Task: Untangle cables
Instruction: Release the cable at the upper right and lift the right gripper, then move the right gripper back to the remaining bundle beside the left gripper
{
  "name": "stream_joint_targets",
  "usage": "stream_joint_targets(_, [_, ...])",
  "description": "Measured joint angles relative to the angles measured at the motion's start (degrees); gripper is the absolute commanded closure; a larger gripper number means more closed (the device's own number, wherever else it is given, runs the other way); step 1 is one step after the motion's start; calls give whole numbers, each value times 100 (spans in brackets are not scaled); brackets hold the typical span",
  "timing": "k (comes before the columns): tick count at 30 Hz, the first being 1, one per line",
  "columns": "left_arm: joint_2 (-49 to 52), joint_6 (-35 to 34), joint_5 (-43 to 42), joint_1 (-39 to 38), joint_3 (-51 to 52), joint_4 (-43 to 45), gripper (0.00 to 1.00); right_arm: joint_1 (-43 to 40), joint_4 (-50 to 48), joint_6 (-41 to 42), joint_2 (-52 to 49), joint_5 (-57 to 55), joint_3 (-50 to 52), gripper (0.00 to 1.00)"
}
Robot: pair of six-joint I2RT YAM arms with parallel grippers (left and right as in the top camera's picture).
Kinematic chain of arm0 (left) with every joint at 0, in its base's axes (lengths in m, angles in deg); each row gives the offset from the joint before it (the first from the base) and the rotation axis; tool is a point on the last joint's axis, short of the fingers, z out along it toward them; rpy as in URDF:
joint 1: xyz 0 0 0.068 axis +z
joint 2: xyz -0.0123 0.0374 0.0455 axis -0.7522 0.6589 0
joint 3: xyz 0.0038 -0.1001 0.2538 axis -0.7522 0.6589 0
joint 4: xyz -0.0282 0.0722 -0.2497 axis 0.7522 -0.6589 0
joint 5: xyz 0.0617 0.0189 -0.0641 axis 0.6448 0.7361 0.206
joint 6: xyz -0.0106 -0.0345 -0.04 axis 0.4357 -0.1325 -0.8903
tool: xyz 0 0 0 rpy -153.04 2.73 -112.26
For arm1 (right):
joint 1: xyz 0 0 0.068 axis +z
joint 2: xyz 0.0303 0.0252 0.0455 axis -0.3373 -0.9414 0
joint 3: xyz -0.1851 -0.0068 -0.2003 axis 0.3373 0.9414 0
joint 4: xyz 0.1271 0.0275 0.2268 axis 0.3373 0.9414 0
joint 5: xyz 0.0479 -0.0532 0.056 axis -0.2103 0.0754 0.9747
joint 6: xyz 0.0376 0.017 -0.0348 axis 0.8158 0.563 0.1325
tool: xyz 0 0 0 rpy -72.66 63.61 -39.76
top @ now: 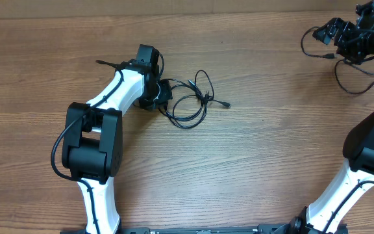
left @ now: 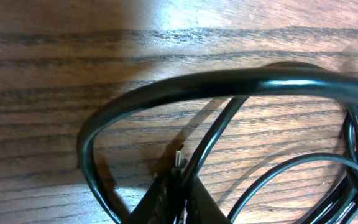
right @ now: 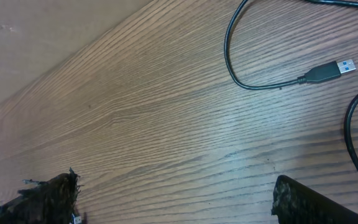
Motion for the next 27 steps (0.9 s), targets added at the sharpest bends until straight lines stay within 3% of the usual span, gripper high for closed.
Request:
stream_joint_targets(8, [0, -15, -2, -2, 0, 2, 96, -2, 20, 0, 0, 13, 0, 0])
stream_joint_targets(11, [0, -13, -13, -2, 0, 2, 96, 0, 1178, 96, 0, 267, -13, 0])
stream_joint_targets(13, [0, 98, -55, 0, 0, 4, 96, 11, 1416, 177, 0, 426, -4, 0])
stream_joint_targets(16, [22, 387, -240, -2, 0, 70, 96, 59, 1941, 168, 0, 496, -4, 9])
stream_joint_targets(21, [81, 916, -761, -2, 0, 151, 96, 490, 2826, -326, 0, 522, -4, 8])
stream_joint_targets(27, [87, 1062, -916, -2, 0, 153, 96, 1384, 2944, -535, 0, 538, -4, 4])
